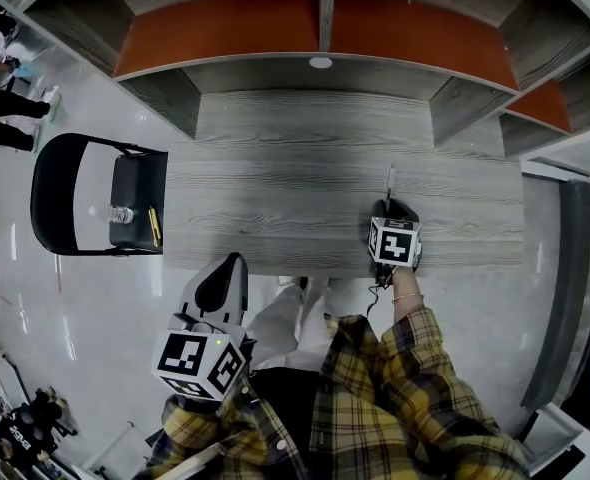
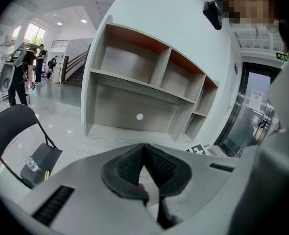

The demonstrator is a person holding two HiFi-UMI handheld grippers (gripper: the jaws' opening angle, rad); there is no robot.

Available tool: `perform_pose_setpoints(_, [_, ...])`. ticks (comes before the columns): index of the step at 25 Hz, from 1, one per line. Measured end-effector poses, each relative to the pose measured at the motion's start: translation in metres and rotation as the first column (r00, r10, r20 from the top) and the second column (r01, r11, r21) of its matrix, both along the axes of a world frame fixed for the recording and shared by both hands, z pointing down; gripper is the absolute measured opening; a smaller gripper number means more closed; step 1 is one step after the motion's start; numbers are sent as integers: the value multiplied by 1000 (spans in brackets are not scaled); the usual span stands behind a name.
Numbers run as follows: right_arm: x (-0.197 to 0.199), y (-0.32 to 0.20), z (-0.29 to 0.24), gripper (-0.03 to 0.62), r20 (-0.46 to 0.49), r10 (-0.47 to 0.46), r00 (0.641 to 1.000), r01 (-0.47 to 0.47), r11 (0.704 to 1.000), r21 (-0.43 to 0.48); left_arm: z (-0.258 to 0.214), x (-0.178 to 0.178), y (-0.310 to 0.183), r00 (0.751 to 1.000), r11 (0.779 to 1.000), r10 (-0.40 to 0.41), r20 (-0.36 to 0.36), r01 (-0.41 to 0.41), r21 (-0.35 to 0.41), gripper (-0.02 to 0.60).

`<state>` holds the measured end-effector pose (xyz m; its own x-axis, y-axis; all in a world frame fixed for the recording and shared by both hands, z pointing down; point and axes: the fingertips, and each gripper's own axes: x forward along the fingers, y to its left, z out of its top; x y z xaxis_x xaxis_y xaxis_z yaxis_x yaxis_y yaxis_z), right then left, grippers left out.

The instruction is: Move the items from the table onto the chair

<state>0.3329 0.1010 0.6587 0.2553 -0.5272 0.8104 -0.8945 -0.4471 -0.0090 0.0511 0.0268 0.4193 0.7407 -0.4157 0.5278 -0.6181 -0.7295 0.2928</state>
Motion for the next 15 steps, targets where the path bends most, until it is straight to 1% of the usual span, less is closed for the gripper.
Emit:
perform_pose_setpoints(5, [7,2,-1,71,85,65,994,-67,997,27,-5,0,0,1000,1000,-8,-15,8,15,3])
perform_pose_setpoints(8, [10,2,8,64,148,73,986,-82,995,59,-8,2,4,1000,1000,-6,-27,7,22,3])
perform_pose_setpoints(11, [6,9,-4,63,194,98,976,-113,991,65,-13,4,8,999,1000,3,-33,-2,30,3])
perform_pose_setpoints(15, [1,15,-22,63,237,101,966,-135,982,133,-16,11,12,999,999,17,-51,-15,37,3])
